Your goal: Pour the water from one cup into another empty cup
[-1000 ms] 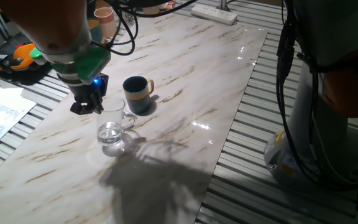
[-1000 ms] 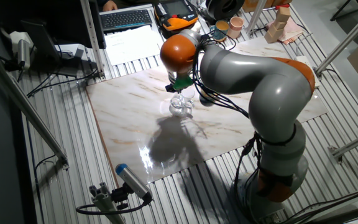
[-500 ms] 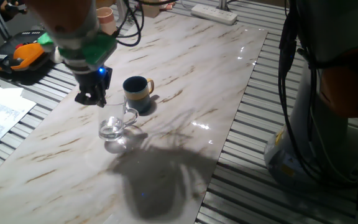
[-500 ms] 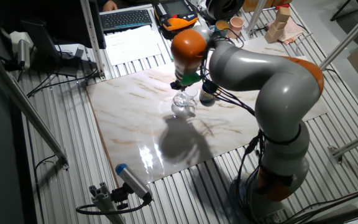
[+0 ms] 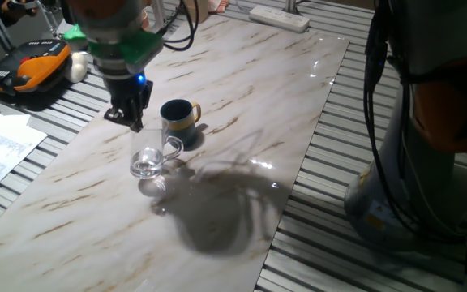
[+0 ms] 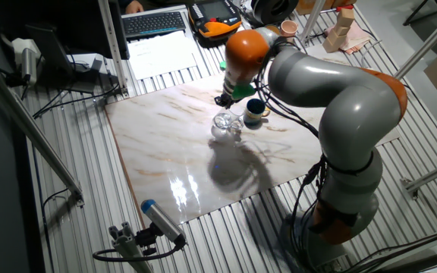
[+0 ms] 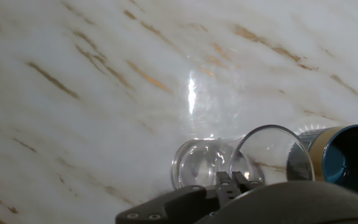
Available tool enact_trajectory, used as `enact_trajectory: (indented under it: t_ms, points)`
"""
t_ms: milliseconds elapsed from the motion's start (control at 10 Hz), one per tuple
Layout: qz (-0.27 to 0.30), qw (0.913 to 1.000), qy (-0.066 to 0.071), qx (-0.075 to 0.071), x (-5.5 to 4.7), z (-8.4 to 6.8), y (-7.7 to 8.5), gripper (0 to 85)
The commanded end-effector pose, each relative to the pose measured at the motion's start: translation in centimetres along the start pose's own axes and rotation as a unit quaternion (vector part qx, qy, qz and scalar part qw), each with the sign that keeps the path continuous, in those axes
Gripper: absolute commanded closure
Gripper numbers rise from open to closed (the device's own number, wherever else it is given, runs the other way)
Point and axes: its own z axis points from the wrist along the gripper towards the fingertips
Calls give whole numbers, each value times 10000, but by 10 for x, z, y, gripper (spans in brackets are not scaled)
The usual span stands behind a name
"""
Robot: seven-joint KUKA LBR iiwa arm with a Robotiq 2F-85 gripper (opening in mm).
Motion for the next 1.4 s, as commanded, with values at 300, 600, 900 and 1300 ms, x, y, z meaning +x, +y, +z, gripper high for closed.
enact_trajectory:
  t_ms: [300,600,900,1300]
  points:
    - [53,9999,16,-122,1,1,-3,850]
    - [169,9994,43,-286,2,-1,-6,850]
    - [234,9987,95,-450,2,-5,-7,850]
    - [145,9986,136,-498,-1,-11,-21,850]
